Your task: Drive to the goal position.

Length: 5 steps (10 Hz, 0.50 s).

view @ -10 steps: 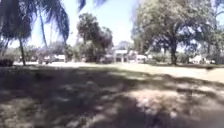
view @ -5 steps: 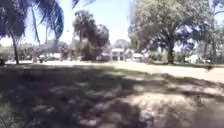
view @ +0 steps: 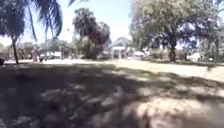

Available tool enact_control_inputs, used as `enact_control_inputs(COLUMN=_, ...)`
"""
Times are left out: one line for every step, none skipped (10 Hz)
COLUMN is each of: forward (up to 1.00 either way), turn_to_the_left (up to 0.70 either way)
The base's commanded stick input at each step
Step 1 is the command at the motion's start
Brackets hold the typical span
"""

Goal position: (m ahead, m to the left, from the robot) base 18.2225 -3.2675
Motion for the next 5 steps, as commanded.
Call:
enact_control_inputs(forward=0.70, turn_to_the_left=0.00)
enact_control_inputs(forward=0.70, turn_to_the_left=0.00)
enact_control_inputs(forward=0.70, turn_to_the_left=0.00)
enact_control_inputs(forward=0.70, turn_to_the_left=0.00)
enact_control_inputs(forward=0.70, turn_to_the_left=0.00)
